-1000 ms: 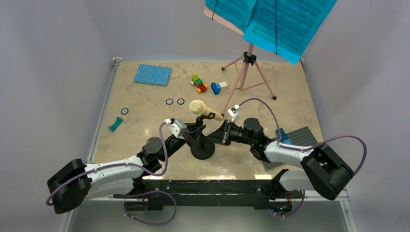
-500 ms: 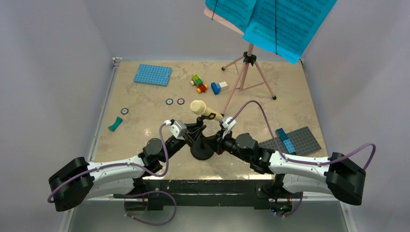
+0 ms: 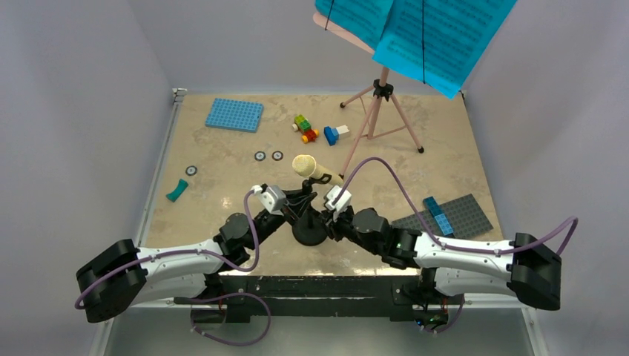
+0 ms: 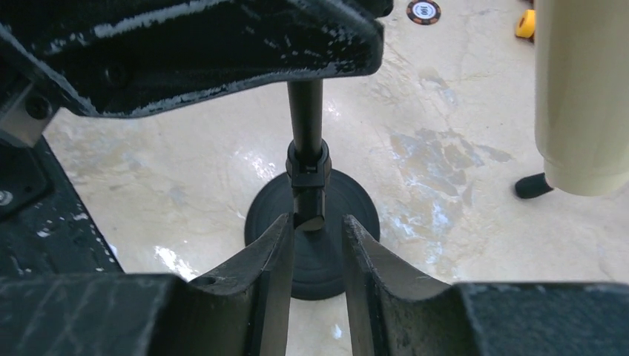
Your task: Pack up the instrument practice props
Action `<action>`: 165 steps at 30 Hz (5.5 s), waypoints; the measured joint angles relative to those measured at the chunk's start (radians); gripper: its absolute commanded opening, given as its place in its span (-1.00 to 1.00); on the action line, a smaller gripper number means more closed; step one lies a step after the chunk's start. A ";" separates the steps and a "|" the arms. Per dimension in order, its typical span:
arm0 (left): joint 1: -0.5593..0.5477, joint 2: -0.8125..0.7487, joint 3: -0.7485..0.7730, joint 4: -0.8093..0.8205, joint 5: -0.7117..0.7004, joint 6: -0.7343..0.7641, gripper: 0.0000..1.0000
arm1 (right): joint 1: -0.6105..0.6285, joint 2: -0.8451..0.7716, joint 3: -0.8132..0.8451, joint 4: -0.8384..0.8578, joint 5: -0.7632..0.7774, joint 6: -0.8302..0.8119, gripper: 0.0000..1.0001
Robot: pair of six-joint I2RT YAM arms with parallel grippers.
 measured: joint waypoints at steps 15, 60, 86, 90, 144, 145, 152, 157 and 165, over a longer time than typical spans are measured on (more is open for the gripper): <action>-0.043 0.017 0.002 -0.016 -0.033 0.038 -1.00 | 0.034 -0.206 0.011 -0.189 0.130 -0.075 -0.07; -0.071 -0.341 -0.127 -0.267 -0.035 -0.082 0.39 | 0.034 -0.386 0.011 -0.418 0.146 0.028 -0.04; -0.010 -0.122 0.116 -0.306 0.058 0.078 0.14 | 0.034 -0.483 0.011 -0.558 0.142 0.132 -0.03; -0.003 -0.090 0.132 -0.295 0.083 0.075 -0.17 | 0.034 -0.487 0.018 -0.573 0.141 0.140 -0.03; -0.037 0.380 -0.110 0.473 0.023 -0.039 -1.00 | 0.034 -0.486 -0.103 -0.286 0.177 0.262 0.43; -0.037 0.379 -0.111 0.474 0.023 -0.040 -1.00 | 0.034 -0.495 -0.117 -0.249 0.183 0.231 0.42; -0.038 0.334 -0.115 0.437 0.023 -0.042 -1.00 | 0.033 -0.462 -0.160 0.008 0.143 -0.089 0.37; -0.039 0.311 -0.112 0.399 0.023 -0.042 -1.00 | 0.034 -0.373 -0.146 0.097 0.093 -0.279 0.37; -0.039 0.303 -0.106 0.378 0.023 -0.042 -1.00 | 0.034 -0.287 -0.093 0.156 0.063 -0.437 0.37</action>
